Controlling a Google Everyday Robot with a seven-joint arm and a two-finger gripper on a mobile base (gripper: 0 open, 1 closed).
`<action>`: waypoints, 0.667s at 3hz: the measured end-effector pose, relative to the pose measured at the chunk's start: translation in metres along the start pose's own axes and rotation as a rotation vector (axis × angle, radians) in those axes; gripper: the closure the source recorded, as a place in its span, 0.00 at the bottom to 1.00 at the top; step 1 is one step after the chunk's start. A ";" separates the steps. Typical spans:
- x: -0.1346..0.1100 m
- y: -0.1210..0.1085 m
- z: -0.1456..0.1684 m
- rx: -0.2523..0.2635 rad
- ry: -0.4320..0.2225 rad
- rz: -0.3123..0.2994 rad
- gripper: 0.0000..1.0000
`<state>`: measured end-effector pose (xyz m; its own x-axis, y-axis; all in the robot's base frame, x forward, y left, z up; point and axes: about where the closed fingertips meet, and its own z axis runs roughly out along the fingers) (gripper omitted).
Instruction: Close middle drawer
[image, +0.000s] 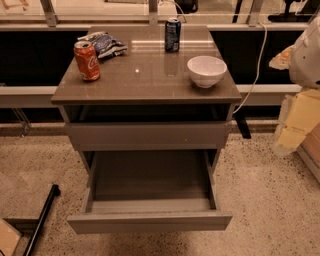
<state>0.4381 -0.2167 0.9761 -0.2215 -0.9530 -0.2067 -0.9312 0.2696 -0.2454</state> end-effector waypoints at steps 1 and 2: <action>0.000 0.000 0.000 0.000 0.000 0.000 0.00; -0.001 -0.001 0.000 0.004 -0.009 -0.001 0.18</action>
Offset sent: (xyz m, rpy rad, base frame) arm 0.0011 0.0002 -0.0040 0.0160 0.0073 0.0058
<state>0.4389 -0.2159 0.9766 -0.2176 -0.9520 -0.2152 -0.9301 0.2691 -0.2499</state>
